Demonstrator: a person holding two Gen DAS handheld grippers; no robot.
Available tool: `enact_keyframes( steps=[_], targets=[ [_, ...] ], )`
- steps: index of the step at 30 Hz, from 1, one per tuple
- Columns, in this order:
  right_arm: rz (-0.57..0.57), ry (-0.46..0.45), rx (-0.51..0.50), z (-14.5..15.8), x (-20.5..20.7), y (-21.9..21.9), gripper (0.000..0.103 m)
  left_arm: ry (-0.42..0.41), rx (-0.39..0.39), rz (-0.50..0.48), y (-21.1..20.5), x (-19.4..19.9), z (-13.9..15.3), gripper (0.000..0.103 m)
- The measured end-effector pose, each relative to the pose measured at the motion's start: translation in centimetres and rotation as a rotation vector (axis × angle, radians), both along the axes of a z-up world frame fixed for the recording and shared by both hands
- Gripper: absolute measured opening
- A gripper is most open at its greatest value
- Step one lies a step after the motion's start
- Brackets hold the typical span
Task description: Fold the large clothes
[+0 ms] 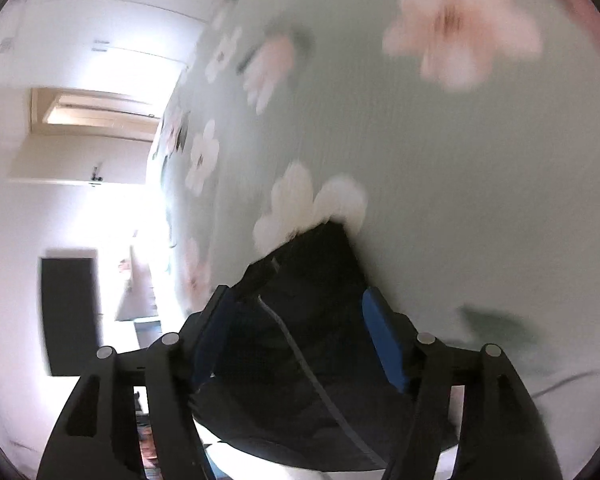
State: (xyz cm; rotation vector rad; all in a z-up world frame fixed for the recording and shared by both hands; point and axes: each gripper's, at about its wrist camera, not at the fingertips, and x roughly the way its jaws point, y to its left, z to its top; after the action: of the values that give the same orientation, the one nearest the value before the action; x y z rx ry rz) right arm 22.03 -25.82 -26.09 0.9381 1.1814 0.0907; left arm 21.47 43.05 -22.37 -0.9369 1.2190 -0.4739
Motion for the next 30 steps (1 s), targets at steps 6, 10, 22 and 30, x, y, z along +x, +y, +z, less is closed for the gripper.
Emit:
enact_keyframes(
  steps=[6,10,22,30],
  targets=[
    [0.095,0.010,-0.166,1.4,-1.3,1.4,0.075,-0.017,0.333,-0.076,-0.2,-0.5,0.2,0.074],
    [0.229,-0.004,-0.359,0.1,-0.9,6.2,0.075,-0.101,0.516,-0.143,-3.5,1.3,-0.7,0.074],
    [0.485,-0.081,-0.543,-4.3,5.6,10.6,0.075,-0.086,0.291,-0.196,-3.7,7.6,-5.9,0.074],
    [0.527,-0.098,-0.513,-6.4,4.9,11.6,0.024,-0.156,0.323,-0.217,-6.9,8.3,-6.5,0.020]
  ],
)
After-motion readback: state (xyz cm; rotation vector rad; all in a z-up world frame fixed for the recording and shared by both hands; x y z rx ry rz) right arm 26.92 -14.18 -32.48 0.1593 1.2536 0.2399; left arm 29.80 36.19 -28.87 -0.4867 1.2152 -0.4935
